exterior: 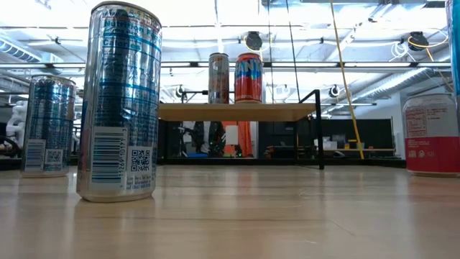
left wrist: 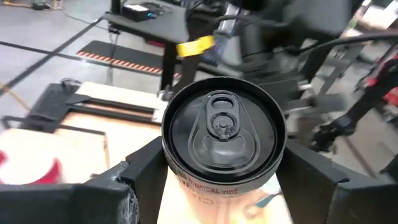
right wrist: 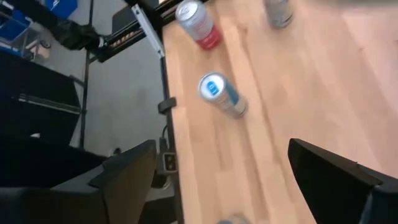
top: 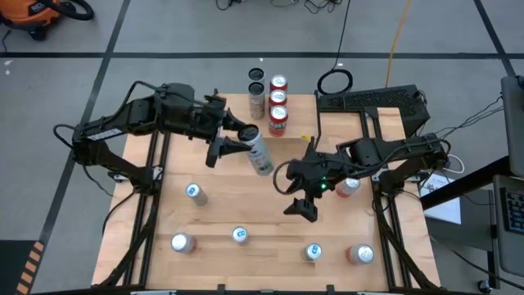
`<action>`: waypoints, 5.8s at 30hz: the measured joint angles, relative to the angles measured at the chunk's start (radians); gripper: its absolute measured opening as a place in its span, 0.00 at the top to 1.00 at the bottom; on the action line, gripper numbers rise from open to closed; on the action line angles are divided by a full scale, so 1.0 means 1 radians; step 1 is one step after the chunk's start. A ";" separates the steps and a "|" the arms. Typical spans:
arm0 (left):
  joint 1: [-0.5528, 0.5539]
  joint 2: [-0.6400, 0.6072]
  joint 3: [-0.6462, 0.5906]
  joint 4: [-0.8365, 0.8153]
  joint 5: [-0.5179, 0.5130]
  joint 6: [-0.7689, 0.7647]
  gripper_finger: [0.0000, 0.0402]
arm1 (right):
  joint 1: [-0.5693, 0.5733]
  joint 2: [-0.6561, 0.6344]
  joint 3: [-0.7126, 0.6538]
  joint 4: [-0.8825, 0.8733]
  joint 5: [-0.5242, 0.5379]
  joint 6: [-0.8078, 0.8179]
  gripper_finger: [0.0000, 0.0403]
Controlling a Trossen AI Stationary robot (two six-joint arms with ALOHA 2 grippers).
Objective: Place canned beverage on shelf
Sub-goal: Put the white and yellow soda can aligned with the other white and yellow soda cans on the shelf
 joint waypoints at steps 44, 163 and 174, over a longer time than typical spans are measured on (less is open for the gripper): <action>0.361 0.142 0.002 -0.110 0.142 0.400 0.37 | 0.005 0.000 -0.001 -0.129 0.193 -0.138 0.15; 0.508 0.073 -0.174 -0.032 0.133 0.399 0.20 | -0.002 0.001 -0.001 0.005 0.301 0.049 0.15; 0.507 -0.040 -0.174 -0.119 0.081 0.153 0.20 | -0.204 0.001 0.008 0.126 0.299 -0.108 0.28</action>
